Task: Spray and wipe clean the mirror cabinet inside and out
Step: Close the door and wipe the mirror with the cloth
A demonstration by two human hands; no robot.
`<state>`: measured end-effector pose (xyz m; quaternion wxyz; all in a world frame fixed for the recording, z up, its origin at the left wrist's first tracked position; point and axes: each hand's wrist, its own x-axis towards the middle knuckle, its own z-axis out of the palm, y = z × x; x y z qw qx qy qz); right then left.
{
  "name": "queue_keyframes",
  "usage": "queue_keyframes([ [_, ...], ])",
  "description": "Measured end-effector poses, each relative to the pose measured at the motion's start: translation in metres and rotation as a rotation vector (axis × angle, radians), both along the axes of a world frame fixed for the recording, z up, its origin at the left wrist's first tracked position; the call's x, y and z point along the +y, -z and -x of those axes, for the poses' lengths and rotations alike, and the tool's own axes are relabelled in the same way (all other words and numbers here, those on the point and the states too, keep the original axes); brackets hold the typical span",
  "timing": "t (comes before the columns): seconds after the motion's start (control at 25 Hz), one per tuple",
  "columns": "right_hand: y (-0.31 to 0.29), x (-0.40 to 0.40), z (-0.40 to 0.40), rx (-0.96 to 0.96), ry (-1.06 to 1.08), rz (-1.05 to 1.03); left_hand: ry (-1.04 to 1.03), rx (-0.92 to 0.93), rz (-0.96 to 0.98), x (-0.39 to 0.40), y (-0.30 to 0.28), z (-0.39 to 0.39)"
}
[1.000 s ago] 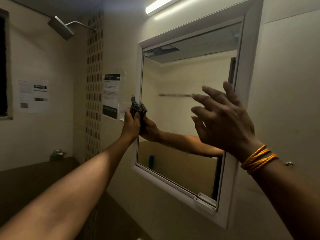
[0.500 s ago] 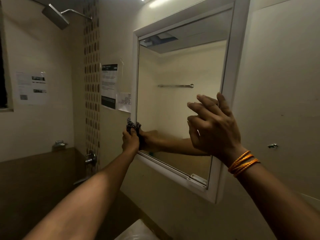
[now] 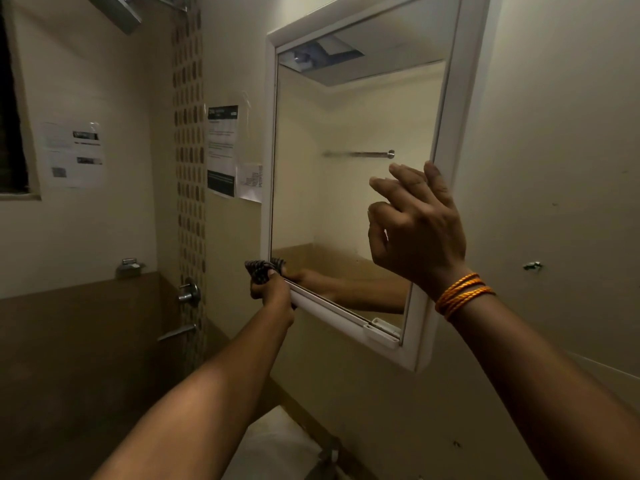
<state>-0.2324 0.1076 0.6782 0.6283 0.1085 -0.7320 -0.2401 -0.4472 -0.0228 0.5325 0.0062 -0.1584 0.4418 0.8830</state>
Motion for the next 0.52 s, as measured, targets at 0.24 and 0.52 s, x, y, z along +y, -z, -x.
queue_keyframes([
  [0.24, 0.001, 0.000, 0.001, 0.013, -0.024, 0.015, 0.053, 0.010, -0.167, 0.023, 0.008, -0.045],
  [0.52, 0.003, 0.000, 0.000, 0.022, -0.045, 0.018, 0.070, 0.115, -0.357, 0.063, 0.019, -0.141],
])
